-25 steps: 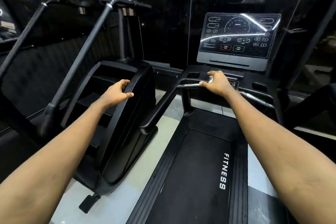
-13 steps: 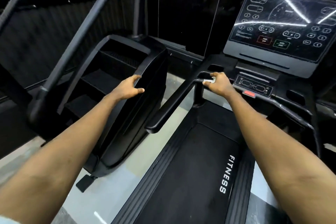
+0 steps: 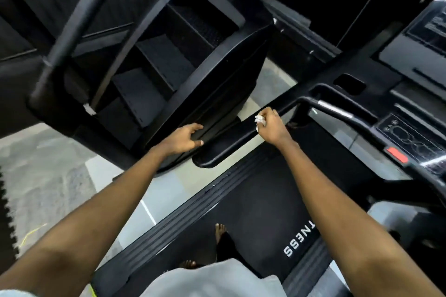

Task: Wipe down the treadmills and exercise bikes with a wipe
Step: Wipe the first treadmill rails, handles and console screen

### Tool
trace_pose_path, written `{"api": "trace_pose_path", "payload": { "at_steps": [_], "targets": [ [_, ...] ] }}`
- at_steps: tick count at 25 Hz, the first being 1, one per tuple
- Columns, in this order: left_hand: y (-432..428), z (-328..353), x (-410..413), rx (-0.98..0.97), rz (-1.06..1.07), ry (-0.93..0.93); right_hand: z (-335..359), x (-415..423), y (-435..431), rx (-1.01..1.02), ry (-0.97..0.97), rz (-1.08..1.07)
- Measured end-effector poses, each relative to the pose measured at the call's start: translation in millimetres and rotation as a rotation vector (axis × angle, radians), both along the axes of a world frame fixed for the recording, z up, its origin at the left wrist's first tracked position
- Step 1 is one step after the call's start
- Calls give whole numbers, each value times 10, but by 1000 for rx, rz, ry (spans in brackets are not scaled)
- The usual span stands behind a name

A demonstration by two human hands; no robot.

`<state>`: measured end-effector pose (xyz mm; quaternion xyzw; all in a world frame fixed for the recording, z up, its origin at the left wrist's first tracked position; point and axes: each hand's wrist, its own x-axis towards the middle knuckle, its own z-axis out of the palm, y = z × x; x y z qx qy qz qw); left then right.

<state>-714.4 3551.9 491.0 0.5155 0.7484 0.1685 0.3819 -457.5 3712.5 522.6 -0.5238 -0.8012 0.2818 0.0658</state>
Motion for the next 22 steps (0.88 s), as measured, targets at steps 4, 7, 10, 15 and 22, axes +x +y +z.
{"api": "trace_pose_path", "payload": {
  "at_steps": [4,7,10,15,22],
  "targets": [
    [-49,-295,119,-63,90,-92,-400,-161,117,26,-35,128],
    [-214,-455,188,-76,177,-114,-572,-227,45,57,-35,182],
    [-417,-618,256,-36,272,-143,-640,-299,-136,54,36,163],
    [-617,-844,298,59,466,-299,-687,-576,-714,79,32,480],
    [-648,-993,254,84,551,-457,-653,-724,-590,78,-92,212]
  ]
}}
